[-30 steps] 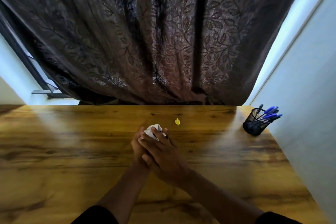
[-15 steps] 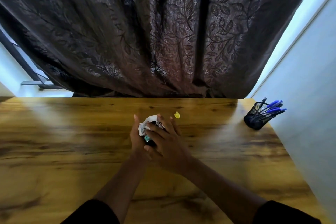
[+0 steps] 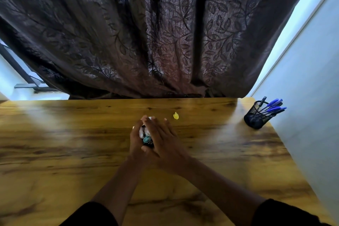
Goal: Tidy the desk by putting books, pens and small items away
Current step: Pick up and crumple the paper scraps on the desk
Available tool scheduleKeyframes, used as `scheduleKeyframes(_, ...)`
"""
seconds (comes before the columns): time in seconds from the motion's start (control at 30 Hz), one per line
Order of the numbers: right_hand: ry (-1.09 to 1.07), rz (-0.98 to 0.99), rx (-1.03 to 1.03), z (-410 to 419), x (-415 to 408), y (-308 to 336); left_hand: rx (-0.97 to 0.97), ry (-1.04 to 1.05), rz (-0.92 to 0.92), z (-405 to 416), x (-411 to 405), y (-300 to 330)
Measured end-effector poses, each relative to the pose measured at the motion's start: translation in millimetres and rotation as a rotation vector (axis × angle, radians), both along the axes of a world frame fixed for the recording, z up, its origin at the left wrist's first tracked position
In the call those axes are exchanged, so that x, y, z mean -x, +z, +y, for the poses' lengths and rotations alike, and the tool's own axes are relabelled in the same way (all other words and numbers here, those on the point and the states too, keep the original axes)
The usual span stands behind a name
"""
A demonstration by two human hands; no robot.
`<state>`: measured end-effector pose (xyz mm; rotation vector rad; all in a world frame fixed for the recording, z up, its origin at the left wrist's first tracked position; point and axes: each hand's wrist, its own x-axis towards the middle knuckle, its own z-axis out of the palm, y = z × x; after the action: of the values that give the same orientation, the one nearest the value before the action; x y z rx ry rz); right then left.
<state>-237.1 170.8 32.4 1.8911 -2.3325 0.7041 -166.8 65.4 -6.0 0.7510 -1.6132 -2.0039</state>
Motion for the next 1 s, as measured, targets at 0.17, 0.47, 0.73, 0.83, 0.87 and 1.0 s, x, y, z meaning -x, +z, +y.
scheduleKeyframes(0.17, -0.180, -0.183, 0.225, 2, 31, -1, -0.701, -0.031, 0.224, -17, 2, 6)
scheduleKeyframes(0.47, -0.367, -0.197, -0.256, -3, 119, -40, -0.865, 0.053, 0.281, -14, -13, 6)
scheduleKeyframes(0.73, -0.286, -0.049, -0.348, -3, 109, -47, -0.861, 0.056, 0.251, -8, -25, 13)
scheduleKeyframes(0.83, -0.344, -0.139, -0.292, 3, 98, -50, -0.850, 0.034, 0.231, -7, -28, 11)
scheduleKeyframes(0.87, -0.375, -0.195, -0.255, 4, 94, -50, -0.848, 0.029, 0.228, -6, -28, 12)
scheduleKeyframes(1.0, -0.440, -0.431, 0.029, -1, 72, -29, -0.819, 0.016, 0.199, -5, -27, 10)
